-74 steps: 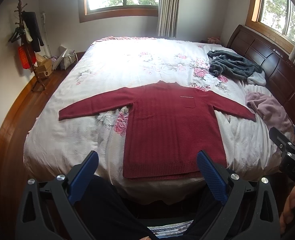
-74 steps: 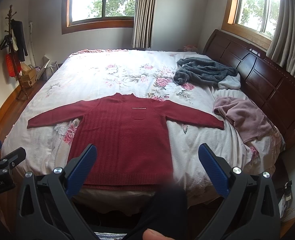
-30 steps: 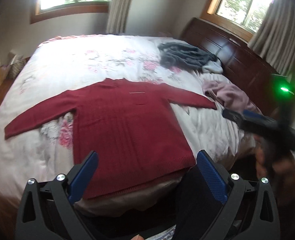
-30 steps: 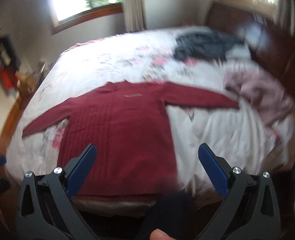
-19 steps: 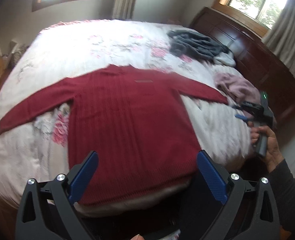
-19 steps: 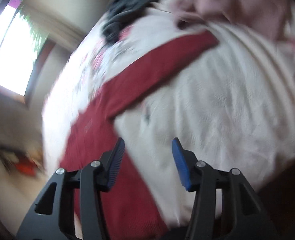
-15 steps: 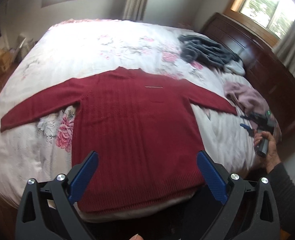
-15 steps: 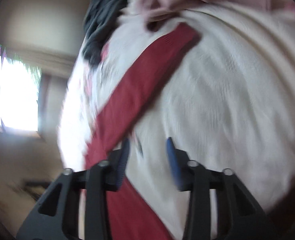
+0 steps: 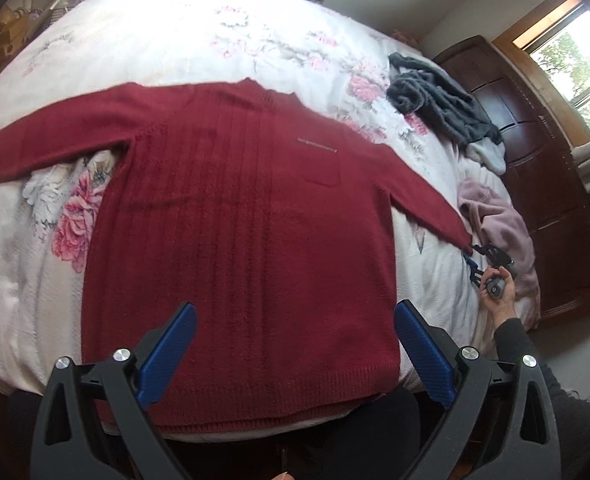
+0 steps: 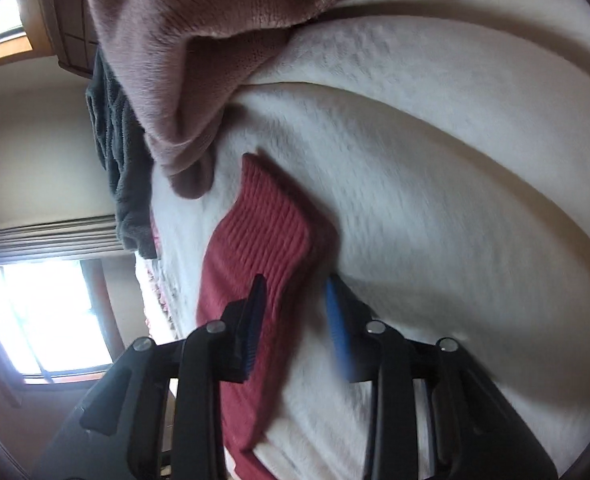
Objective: Fold small clothes
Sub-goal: 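Grasp the red sweater's sleeve cuff with the right gripper, then lift the sleeve and fold it across the sweater body with the right gripper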
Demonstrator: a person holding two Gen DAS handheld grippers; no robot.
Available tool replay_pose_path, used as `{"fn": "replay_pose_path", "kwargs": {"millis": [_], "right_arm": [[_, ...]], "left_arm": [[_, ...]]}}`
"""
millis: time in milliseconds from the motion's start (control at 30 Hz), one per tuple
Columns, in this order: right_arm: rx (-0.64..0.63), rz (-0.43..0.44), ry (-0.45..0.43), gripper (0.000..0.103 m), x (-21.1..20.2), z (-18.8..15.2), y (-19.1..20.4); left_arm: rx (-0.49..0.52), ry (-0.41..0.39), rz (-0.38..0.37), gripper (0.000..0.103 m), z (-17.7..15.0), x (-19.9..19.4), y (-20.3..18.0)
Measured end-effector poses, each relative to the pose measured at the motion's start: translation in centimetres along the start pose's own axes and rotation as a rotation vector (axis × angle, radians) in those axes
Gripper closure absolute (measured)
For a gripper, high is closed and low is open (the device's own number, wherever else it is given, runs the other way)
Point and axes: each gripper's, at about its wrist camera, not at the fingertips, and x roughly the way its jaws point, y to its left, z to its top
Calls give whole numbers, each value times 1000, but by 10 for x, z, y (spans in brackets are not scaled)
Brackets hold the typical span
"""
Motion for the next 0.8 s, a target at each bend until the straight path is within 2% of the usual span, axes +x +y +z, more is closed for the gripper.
{"fn": "replay_pose_path", "kwargs": {"millis": [133,233,267,300,467,667,800], "right_arm": [[6,18,-25,73,6,9,4],[-9,16,-44,72,8,2,8],[-14,13,-46,76,10,0,9],[-25,9,-48,86,11,0,12],[-136,5,-110,89,-4,-16,48],[-407,28,-160,90,-36,-77,140],[-576,72,-167,90,-47,-138,201]], "left_arm": [[-12,-4,-9,4,2,3,4],[-56,-3,-68,4,5,3,13],[-84,-4,-91,4,6,3,19],[-97,-5,-101,4,7,3,22],[-178,-29,-166,4,14,-3,47],[-284,-57,-240,4,23,-5,82],[-315,-77,-263,4,34,-4,93]]}}
